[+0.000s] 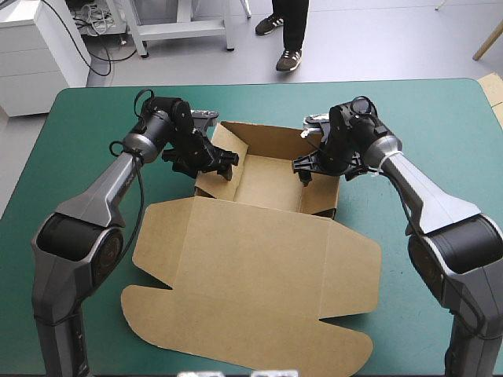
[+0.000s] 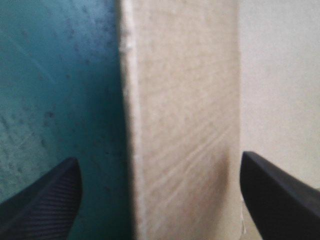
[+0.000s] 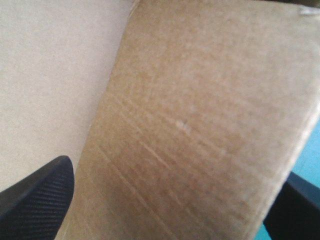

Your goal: Fold the box

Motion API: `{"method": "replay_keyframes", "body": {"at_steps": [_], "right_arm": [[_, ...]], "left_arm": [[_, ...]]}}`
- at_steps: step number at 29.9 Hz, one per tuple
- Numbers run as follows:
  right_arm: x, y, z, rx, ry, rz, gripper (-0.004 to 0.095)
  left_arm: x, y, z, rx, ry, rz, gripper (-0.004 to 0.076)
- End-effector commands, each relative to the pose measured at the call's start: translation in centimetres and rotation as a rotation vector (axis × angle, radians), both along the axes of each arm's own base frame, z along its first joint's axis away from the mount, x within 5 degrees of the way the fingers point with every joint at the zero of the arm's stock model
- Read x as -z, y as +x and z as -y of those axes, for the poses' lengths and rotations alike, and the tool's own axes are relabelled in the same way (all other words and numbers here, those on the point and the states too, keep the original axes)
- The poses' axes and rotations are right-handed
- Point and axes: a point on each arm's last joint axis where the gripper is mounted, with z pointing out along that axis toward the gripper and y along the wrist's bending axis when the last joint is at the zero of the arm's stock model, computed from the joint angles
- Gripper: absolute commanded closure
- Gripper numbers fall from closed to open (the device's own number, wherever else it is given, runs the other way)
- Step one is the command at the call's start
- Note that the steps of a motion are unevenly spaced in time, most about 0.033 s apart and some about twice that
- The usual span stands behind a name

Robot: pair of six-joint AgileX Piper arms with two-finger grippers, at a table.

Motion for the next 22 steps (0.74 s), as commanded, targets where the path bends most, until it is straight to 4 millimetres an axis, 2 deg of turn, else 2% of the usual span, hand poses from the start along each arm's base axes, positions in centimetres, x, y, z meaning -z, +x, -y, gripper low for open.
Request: {"method": "replay_keyframes", "body": {"at_steps": [1,3,5,8,11,13,18,20,22], "right_arm": [[-4.0,-0.4,0.3,0.011,0.047,0.122,0.0019],[-5.1,-0.3,0.2,0.011,0.058,0.152,0.0019],[-7.1,-0.3,0.3,0.013,0.080,0.211,0.0020],[-11.0,-0.8,0.6,0.018,0.118,0.326,0.0020],[-14.8,-2.3,1.3,0.022,0.142,0.431,0.0019],[-16.9,-3.8,2.1,0.031,0.131,0.493,0.0019],[-20.3,-6.8,3.4,0.039,0.157,0.585,0.0019],[-21.0,-7.5,3.6,0.046,0.171,0.602,0.0019],[-21.2,-8.0,3.7,0.047,0.179,0.600,0.0019]], "left_arm": [[-4.0,-0.8,-0.2,0.007,-0.042,0.077,0.0019],[-5.1,-0.6,-0.2,0.009,-0.045,0.108,0.0019],[-6.9,-0.3,-0.4,0.004,-0.054,0.173,0.0019],[-10.4,-0.2,-1.0,-0.008,-0.092,0.284,0.0019],[-14.7,-1.2,-1.9,-0.015,-0.131,0.412,0.0019],[-17.5,-2.6,-2.5,-0.019,-0.154,0.489,0.0019],[-22.8,-7.0,-4.3,-0.006,-0.172,0.635,0.0025],[-24.7,-9.2,-5.0,0.030,-0.164,0.701,0.0059],[-26.1,-11.5,-5.8,0.054,-0.157,0.749,0.0131]]}}
